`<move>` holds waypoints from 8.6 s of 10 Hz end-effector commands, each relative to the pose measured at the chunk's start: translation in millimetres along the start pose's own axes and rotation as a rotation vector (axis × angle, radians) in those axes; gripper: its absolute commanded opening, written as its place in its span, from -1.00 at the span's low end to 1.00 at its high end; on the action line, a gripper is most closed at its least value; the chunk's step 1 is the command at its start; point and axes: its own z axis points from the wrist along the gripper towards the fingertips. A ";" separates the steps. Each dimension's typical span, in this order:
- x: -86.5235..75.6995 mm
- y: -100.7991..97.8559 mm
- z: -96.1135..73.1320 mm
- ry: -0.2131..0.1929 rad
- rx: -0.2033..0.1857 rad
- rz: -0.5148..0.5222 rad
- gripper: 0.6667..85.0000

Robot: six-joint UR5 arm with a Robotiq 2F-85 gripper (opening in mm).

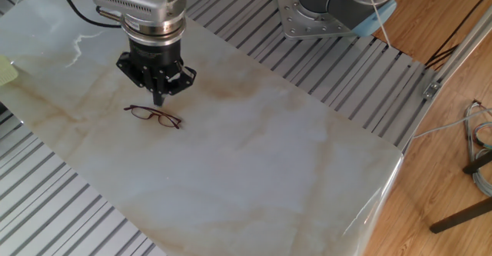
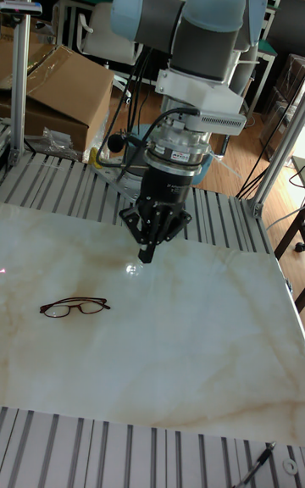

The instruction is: Unfold the leg of the glasses (with one hand)

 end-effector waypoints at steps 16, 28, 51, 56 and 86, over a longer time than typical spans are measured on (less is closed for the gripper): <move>46.3 -37.6 60.6 0.116 -0.028 -0.371 -0.26; 92.2 -69.7 87.2 0.171 -0.040 -0.611 -0.05; 104.3 -78.7 138.1 0.069 -0.090 -1.036 0.06; 105.5 -86.5 132.2 0.077 -0.069 -1.063 0.05; 94.9 -88.9 152.2 0.047 -0.087 -1.099 -0.07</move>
